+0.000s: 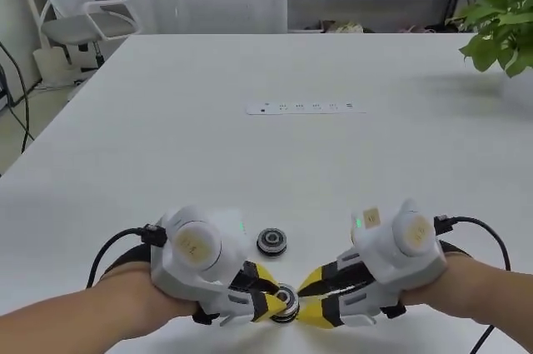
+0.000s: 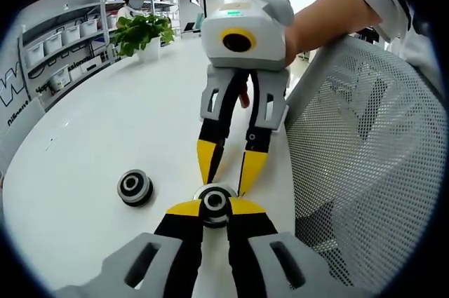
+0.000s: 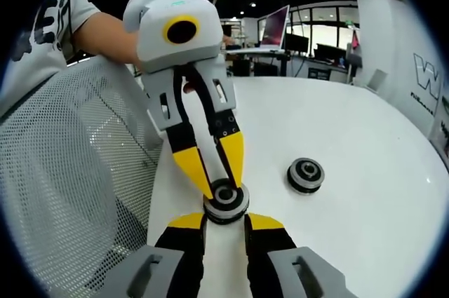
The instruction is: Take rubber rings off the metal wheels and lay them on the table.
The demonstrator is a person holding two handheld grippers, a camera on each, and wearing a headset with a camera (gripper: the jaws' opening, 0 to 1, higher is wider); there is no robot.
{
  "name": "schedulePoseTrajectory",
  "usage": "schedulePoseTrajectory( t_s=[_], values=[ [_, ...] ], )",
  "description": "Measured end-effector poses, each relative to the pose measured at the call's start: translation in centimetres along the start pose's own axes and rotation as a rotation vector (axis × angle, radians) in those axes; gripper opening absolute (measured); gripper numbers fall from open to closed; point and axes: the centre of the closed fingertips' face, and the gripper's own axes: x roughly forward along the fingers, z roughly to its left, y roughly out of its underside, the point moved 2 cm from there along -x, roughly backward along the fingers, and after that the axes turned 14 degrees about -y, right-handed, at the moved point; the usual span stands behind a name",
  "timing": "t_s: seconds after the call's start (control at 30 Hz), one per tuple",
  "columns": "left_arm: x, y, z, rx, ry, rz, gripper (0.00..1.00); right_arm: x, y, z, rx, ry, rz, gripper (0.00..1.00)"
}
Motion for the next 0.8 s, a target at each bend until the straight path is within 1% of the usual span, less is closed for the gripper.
schedulePoseTrajectory(
  t_s=[0.1, 0.23, 0.33, 0.37, 0.43, 0.7, 0.77, 0.8],
  values=[
    [0.01, -0.01, 0.01, 0.0, 0.0, 0.0, 0.08, 0.22, -0.46, -0.07, 0.001, 0.002, -0.02, 0.23],
    [0.01, -0.02, 0.01, 0.0, -0.001, 0.0, 0.08, 0.59, -0.42, 0.0, 0.006, 0.006, -0.021, 0.25],
    [0.0, -0.02, 0.02, 0.0, -0.002, 0.0, 0.08, 0.46, -0.51, -0.16, 0.013, 0.015, -0.031, 0.23],
    [0.01, -0.02, 0.02, 0.0, -0.002, -0.001, 0.08, 0.42, -0.48, -0.07, 0.026, 0.008, -0.036, 0.23],
    [0.0, -0.01, 0.01, 0.001, -0.003, -0.001, 0.08, 0.4, -0.45, -0.11, 0.026, 0.009, -0.039, 0.23],
    [-0.04, 0.02, -0.01, -0.004, -0.004, -0.003, 0.08, 0.4, -0.42, -0.11, 0.008, 0.008, -0.029, 0.22],
    [-0.04, 0.02, 0.0, -0.004, -0.005, -0.003, 0.08, 0.4, -0.32, -0.07, -0.003, 0.012, -0.013, 0.22],
    [-0.05, 0.02, 0.0, -0.003, -0.006, -0.002, 0.08, 0.43, -0.29, -0.12, -0.021, 0.015, 0.0, 0.21]
  ],
)
